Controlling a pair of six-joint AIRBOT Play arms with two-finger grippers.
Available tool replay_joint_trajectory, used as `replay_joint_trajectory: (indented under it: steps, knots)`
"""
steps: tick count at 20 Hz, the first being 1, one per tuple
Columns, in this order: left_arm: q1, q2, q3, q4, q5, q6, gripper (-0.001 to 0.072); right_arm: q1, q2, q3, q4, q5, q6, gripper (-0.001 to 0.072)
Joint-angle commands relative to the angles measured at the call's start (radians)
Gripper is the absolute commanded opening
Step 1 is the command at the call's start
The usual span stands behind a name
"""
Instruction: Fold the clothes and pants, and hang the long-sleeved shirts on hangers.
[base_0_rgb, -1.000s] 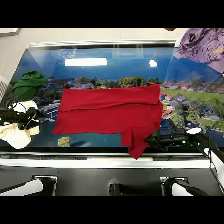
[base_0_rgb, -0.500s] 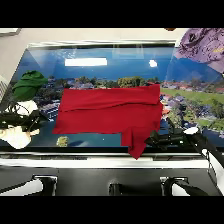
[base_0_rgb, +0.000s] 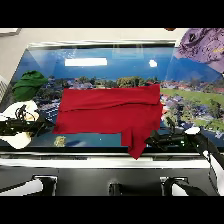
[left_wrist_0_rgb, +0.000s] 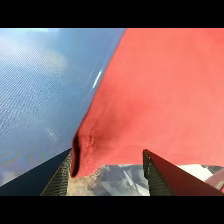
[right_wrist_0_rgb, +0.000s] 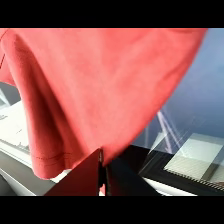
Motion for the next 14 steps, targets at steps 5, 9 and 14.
replay_joint_trajectory:
  steps: [5, 9, 14]
  knots:
    - [0.001, -0.01, -0.005, 0.012, 0.003, -0.01, 0.0511, 0.001, 0.002, 0.0, 0.001, 0.024, 0.004, 0.0025]
    - [-0.015, -0.057, -0.005, 0.008, -0.002, -0.027, 0.0511, 0.001, 0.002, 0.0, 0.002, 0.024, 0.004, 0.0025]
    - [-0.037, -0.08, -0.005, 0.008, 0.007, -0.029, 0.0491, 0.001, 0.002, 0.0, 0.002, 0.027, 0.004, 0.0025]
